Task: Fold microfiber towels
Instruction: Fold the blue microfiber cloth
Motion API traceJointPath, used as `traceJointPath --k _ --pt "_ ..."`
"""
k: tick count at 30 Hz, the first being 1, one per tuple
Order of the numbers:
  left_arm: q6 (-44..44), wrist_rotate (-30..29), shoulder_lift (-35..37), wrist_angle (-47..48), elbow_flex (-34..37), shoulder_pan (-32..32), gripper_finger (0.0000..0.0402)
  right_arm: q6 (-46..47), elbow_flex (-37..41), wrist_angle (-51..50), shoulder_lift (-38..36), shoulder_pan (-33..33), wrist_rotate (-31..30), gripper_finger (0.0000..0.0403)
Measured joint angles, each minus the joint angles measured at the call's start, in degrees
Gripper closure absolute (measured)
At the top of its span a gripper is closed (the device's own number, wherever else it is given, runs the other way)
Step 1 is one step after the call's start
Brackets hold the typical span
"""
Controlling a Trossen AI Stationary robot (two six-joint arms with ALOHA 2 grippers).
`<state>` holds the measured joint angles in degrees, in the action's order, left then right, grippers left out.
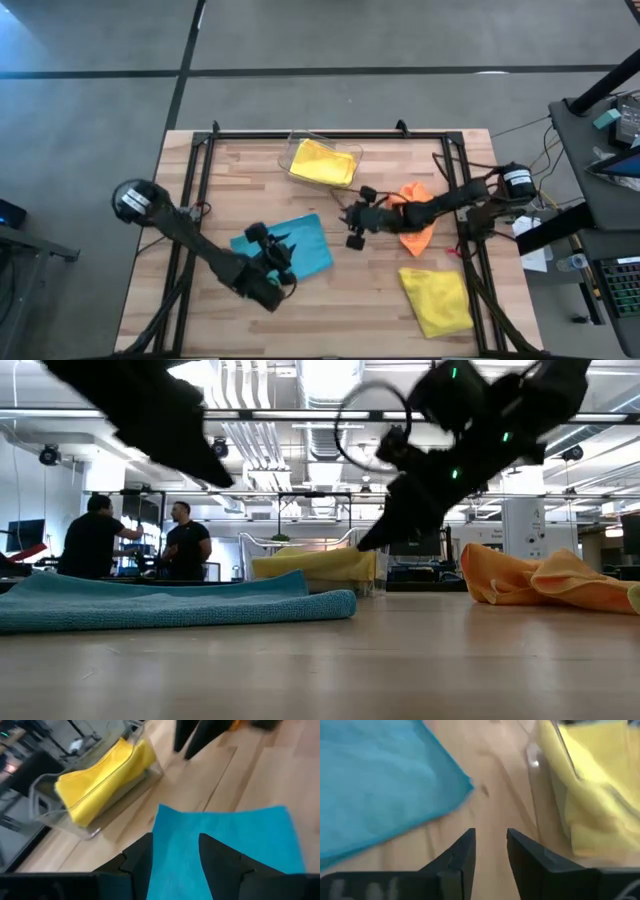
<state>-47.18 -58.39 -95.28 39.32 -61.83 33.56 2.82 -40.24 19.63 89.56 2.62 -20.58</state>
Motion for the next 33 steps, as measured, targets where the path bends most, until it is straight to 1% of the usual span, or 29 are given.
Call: traceJointPath --k 2,5,8,12,14,16,17,20,22,26,29,33 --pt "4.4 2.1 1.7 -5.0 0.1 -1.3 0.0258 0.3 2.7 3.4 0.0 -3.6 2.8 0.0311" --pt "13.3 4.1 3.2 -15.6 0.5 -1.7 0.0258 1.3 5.3 5.6 0.0 -7.1 3.6 0.0321" --pt "22.5 5.8 3.4 -26.4 0.6 -1.7 0.0258 2.4 7.0 6.4 0.0 -9.4 3.6 0.0330" --pt "28.2 12.1 3.4 -36.3 1.7 -1.7 0.0258 3.9 7.6 6.9 0.0 -11.3 1.3 0.0339" --pt "29.0 13.8 3.3 -39.0 2.6 -1.7 0.0258 3.9 7.7 7.4 0.0 -12.1 0.9 0.0343" --pt "28.3 14.4 3.3 -39.4 3.5 -1.6 0.0258 4.0 7.7 8.5 0.0 -12.5 1.6 0.0344" --pt "27.7 14.5 3.3 -39.4 3.8 -1.6 0.0258 3.9 7.6 8.5 -0.1 -12.5 3.1 0.0344" --pt "25.6 16.2 3.3 -39.5 4.9 -1.3 0.0258 3.5 7.6 7.2 -0.2 -12.5 13.6 0.0345" --pt "25.1 18.2 3.3 -40.2 5.9 -1.3 0.0258 2.9 7.7 6.7 0.0 -12.6 16.1 0.0345" --pt "25.0 19.7 3.3 -48.2 10.8 -1.3 0.0258 -0.6 7.7 10.4 0.1 -13.4 15.9 0.0345" --pt "25.0 20.5 3.3 -56.1 14.3 -1.3 0.0258 0.6 7.7 14.0 0.1 -14.8 15.3 0.0345" --pt "24.5 21.9 3.3 -62.1 17.1 -1.2 0.0258 2.1 7.7 13.7 0.1 -17.0 8.1 0.0344"
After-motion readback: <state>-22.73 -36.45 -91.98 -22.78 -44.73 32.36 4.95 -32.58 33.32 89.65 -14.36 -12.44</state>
